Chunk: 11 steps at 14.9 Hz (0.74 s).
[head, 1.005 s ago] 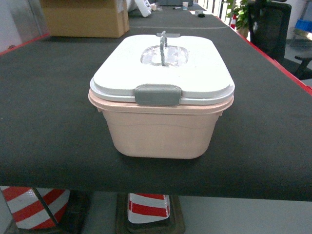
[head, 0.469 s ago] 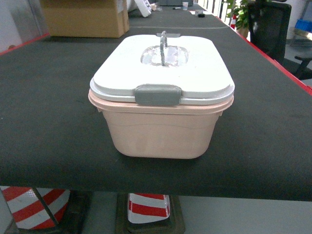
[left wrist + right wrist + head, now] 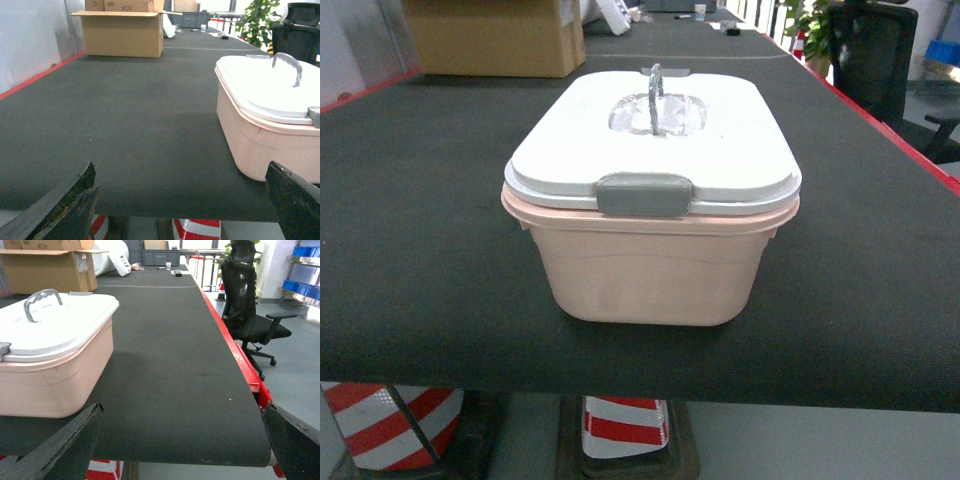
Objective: Pick capacitor and pack into box
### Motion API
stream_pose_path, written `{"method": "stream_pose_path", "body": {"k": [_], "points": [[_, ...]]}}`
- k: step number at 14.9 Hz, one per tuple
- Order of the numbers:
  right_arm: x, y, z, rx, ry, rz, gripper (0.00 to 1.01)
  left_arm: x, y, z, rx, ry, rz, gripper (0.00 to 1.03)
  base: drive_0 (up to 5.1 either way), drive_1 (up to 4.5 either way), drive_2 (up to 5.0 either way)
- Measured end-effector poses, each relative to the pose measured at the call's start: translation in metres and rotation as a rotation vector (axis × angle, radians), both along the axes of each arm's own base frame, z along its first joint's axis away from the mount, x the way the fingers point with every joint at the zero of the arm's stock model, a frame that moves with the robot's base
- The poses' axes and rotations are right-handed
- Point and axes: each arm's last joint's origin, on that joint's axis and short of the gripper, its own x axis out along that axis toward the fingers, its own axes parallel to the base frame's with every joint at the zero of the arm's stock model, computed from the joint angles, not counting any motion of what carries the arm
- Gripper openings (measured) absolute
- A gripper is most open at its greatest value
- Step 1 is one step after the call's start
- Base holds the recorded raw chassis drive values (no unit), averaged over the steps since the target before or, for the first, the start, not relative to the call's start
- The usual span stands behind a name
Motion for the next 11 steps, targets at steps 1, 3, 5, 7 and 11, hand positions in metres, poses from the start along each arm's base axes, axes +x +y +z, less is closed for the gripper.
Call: {"method": "stream_pose_path", "body": {"k": [1, 3, 5, 7, 11], "points": [[0.0, 0.0, 0.0, 0.0, 0.0, 0.0, 0.98, 0.0, 0.0, 0.0, 0.0, 0.0, 0.0, 0.98, 0.0, 0.0, 0.0], [0.0, 0.0, 0.0, 0.0, 0.0, 0.0, 0.98, 0.0, 0.0, 0.0, 0.0, 0.0, 0.0, 0.98, 0.0, 0.0, 0.0], [0.0, 0.0, 0.0, 0.0, 0.0, 0.0, 0.98, 0.0, 0.0, 0.0, 0.0, 0.0, 0.0, 0.98, 0.0, 0.0, 0.0], [0.0, 0.0, 0.0, 0.0, 0.0, 0.0, 0.98, 0.0, 0.0, 0.0, 0.0, 0.0, 0.0, 0.98, 0.0, 0.0, 0.0], [0.0, 0.0, 0.0, 0.0, 0.0, 0.0, 0.98, 0.0, 0.0, 0.0, 0.0, 0.0, 0.0, 0.98, 0.0, 0.0, 0.0]]}}
